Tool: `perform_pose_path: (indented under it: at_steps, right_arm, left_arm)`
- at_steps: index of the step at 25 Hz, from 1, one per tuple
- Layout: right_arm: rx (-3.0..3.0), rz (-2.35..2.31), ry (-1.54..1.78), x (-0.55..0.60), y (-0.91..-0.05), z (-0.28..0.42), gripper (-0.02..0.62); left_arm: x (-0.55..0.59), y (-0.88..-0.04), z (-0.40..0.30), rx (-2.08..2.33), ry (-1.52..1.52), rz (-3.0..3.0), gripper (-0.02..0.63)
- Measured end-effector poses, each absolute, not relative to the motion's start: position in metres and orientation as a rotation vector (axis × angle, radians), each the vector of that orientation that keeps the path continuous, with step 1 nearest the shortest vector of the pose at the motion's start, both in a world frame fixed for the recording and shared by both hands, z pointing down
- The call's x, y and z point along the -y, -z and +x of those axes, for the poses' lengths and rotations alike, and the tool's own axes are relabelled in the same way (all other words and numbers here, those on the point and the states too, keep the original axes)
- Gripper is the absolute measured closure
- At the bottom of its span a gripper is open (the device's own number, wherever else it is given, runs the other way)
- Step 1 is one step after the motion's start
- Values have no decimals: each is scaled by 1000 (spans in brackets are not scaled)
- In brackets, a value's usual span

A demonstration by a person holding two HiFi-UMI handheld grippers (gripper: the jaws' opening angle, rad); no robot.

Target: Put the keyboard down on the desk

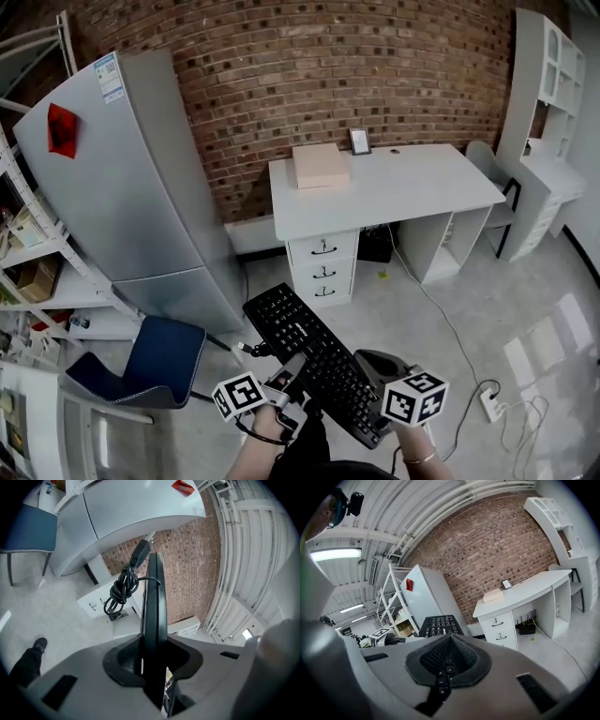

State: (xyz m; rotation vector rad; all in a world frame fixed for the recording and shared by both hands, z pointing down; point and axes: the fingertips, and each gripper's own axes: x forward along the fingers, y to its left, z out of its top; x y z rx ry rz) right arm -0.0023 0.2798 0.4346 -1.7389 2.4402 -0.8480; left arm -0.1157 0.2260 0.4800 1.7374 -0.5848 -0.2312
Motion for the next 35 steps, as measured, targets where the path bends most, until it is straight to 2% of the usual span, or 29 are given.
perform_pose_path:
  at_steps: [14,35]
  right_arm:
    - [-2386,-1796,893,-83,-436,15,591]
    - [-2409,-1774,913,96,-438,82,591]
  left_arm:
    - [-17,-484,-99,561,234,1713,505]
    - [163,-497,-45,595,263,1685,505]
